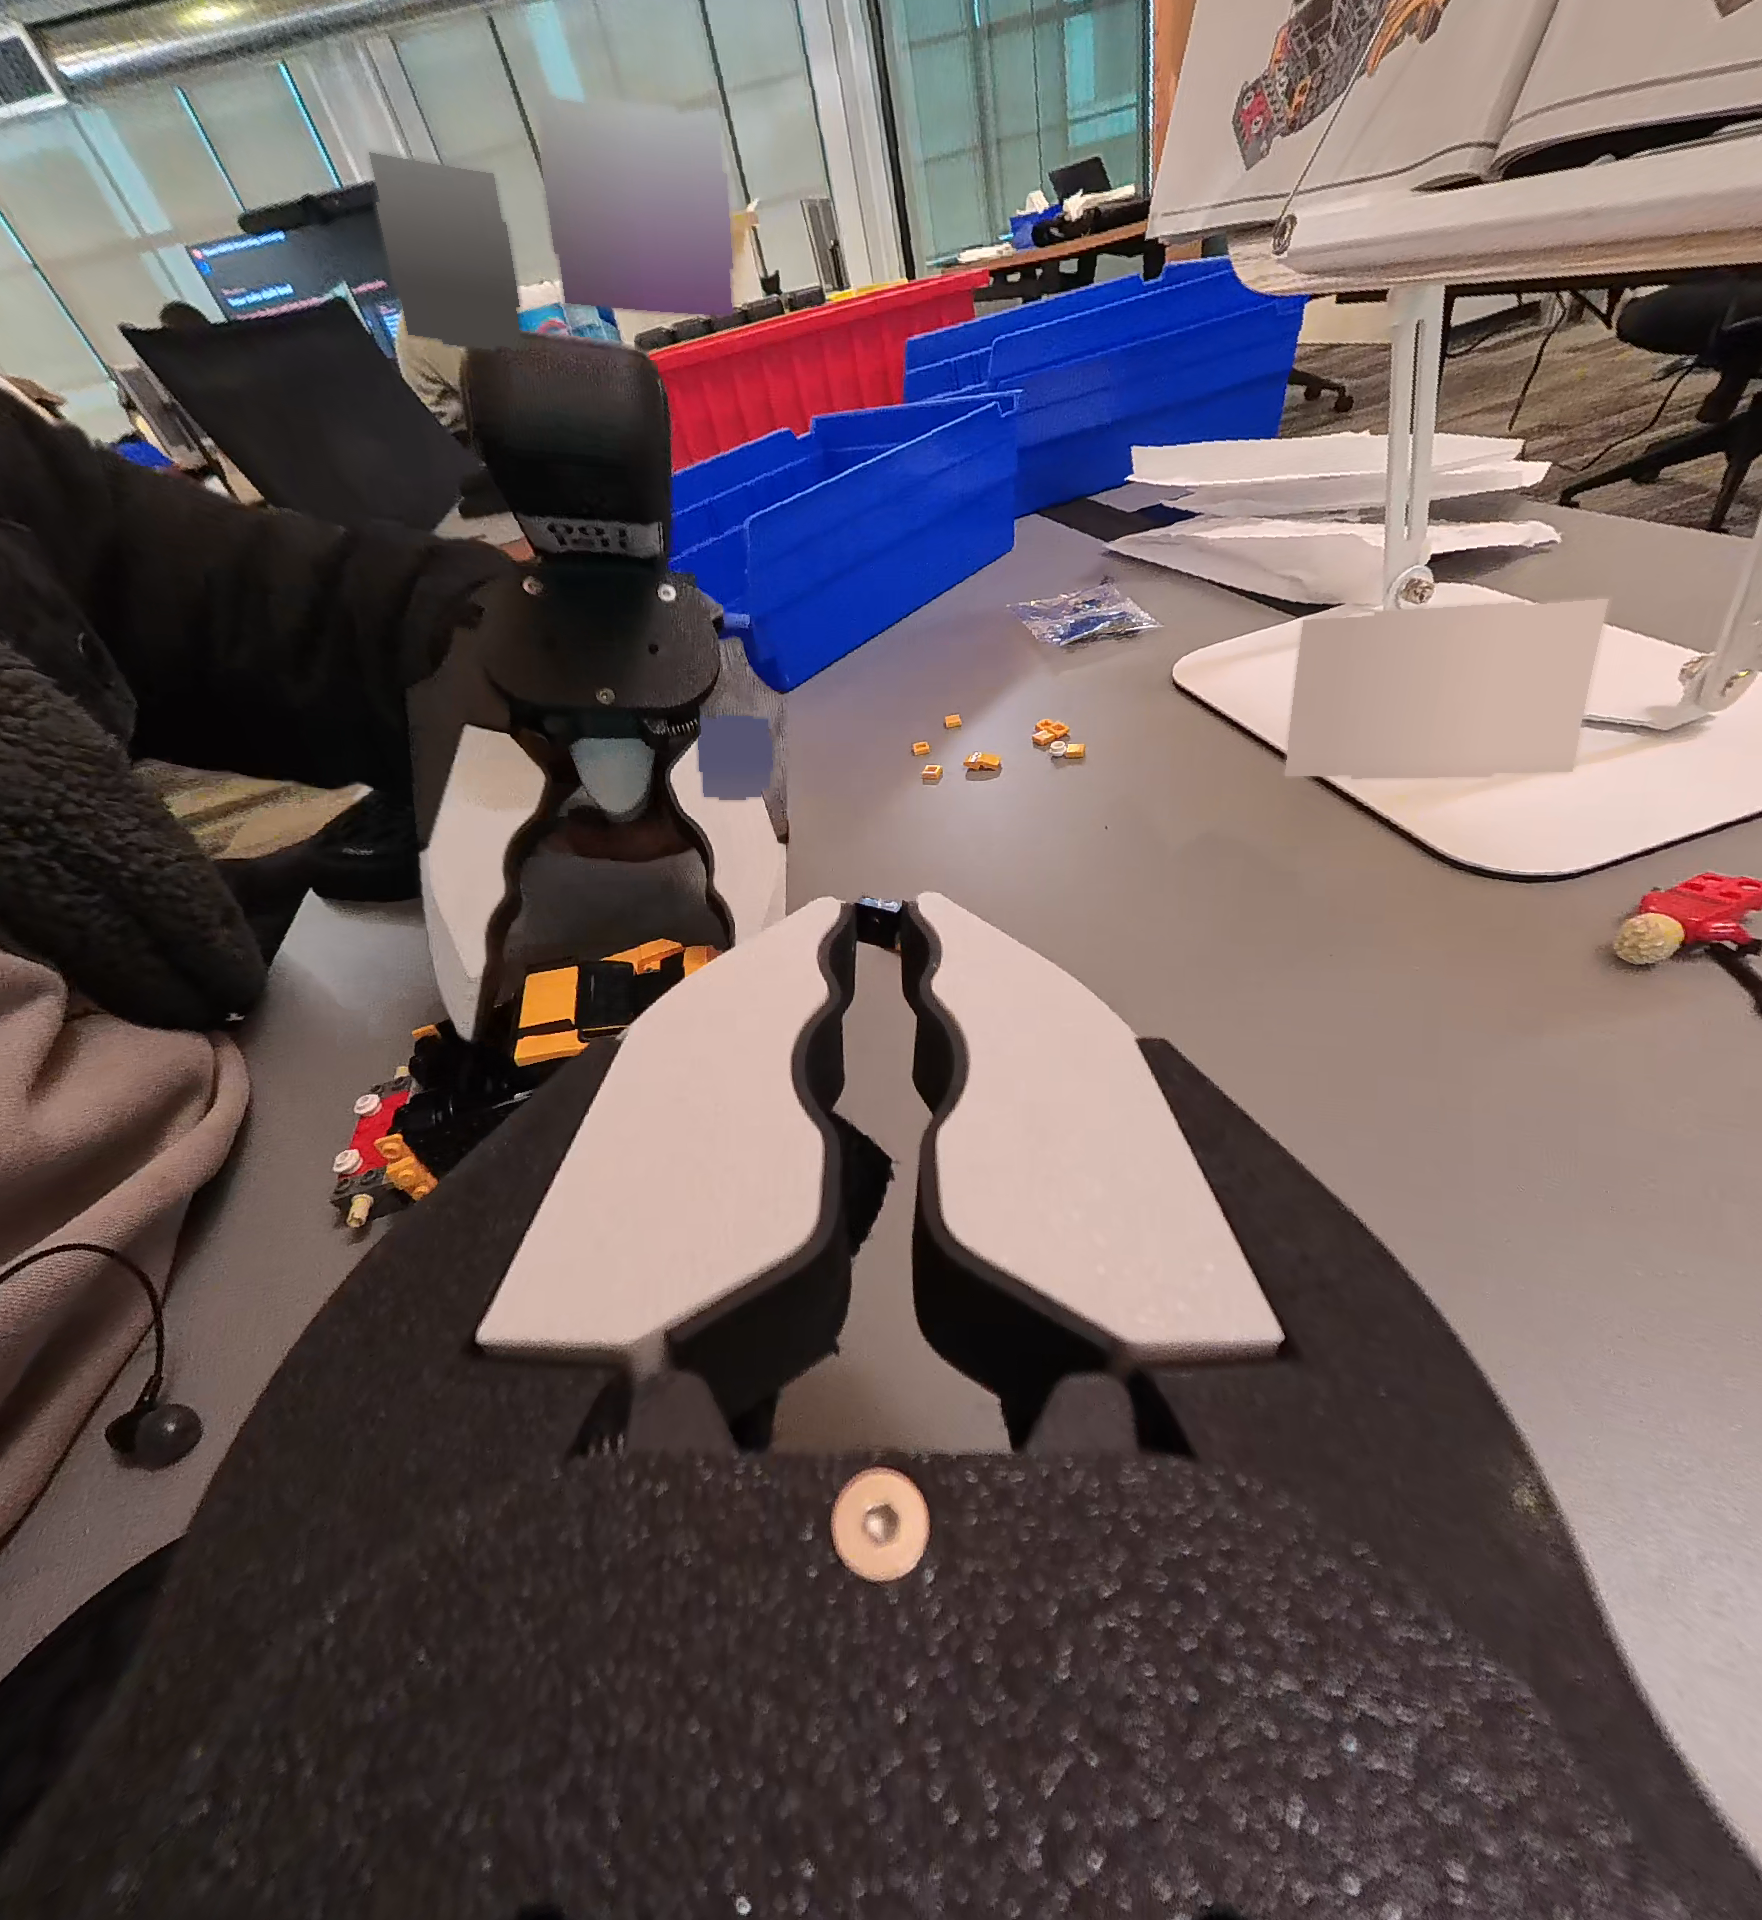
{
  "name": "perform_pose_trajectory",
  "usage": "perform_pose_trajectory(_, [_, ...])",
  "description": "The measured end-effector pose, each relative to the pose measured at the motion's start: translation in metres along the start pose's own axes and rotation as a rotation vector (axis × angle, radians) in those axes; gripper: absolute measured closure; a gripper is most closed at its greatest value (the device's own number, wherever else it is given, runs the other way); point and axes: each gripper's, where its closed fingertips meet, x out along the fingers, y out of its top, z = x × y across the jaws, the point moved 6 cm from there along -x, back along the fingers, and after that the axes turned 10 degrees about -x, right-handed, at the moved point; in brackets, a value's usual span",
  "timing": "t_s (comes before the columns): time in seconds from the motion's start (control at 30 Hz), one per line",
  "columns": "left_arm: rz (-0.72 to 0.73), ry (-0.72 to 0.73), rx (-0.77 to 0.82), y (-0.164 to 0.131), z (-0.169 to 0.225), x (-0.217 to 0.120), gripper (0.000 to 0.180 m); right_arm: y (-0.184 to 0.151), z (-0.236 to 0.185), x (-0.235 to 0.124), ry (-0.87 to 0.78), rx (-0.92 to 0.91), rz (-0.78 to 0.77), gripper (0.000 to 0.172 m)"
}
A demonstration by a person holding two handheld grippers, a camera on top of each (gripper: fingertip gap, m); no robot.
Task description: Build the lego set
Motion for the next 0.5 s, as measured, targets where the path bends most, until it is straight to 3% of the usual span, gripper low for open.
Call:
perform_pose_trajectory(0.27, [-0.373, 0.238, 0.078, 0.017, 0.010, 0.011, 0.106, -0.002, 0.000, 0.000, -0.008, -0.008, -0.013, 0.164])
perform_pose_trajectory(0.5, [-0.555, 0.279, 0.053, 0.020, 0.011, 0.020, 0.105, -0.005, -0.002, -0.002, -0.013, -0.043, -0.037, 0.164])
